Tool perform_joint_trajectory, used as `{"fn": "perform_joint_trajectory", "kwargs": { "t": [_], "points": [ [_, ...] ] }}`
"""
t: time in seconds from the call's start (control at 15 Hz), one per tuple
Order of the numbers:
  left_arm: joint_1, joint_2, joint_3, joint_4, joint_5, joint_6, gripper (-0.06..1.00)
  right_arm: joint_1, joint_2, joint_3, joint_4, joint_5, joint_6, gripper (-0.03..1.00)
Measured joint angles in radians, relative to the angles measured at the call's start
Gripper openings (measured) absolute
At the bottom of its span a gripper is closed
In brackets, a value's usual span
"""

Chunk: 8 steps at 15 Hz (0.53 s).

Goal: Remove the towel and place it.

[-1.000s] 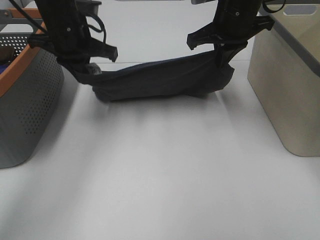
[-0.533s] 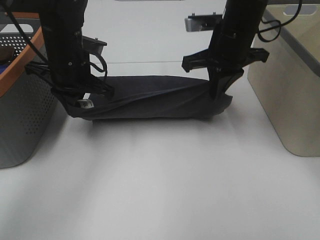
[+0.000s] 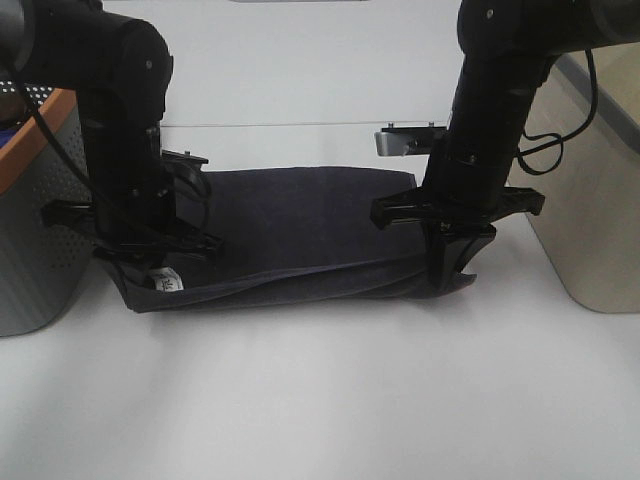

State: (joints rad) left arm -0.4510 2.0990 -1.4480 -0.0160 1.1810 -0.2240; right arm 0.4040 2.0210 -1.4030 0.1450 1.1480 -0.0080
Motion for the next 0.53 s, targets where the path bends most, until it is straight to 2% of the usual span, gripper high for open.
{"fn": "perform_joint_trajectory", "kwargs": {
  "t": [0.07,0.13,0.2,0.33,0.4,0.47,0.53],
  "points": [
    [0.0,0.0,0.003,0.005,0.006,0.0,0.0,0.0,0.0,0.012,-0.012,-0.006,0.008,0.05],
    [0.0,0.0,0.005,0.006,0.018,0.0,0.04,-0.002,0.0,0.017,-0.025,-0.002,0.008,0.15],
    [0.0,0.0,0.007,0.001,0.022,0.0,0.12,-0.003,0.0,0.018,-0.031,0.004,0.008,0.26],
    [0.0,0.0,0.007,-0.03,0.023,0.005,0.39,-0.003,0.0,0.018,-0.025,0.023,0.008,0.55],
    [0.0,0.0,0.007,-0.046,0.023,0.009,0.54,-0.003,0.0,0.018,-0.02,0.03,0.002,0.65],
    [0.0,0.0,0.007,-0.066,0.023,0.024,0.64,-0.003,0.0,0.018,-0.02,0.037,0.002,0.7],
    [0.0,0.0,0.007,-0.083,0.023,0.042,0.68,-0.003,0.0,0.018,-0.02,0.046,0.001,0.72]
  ]
}}
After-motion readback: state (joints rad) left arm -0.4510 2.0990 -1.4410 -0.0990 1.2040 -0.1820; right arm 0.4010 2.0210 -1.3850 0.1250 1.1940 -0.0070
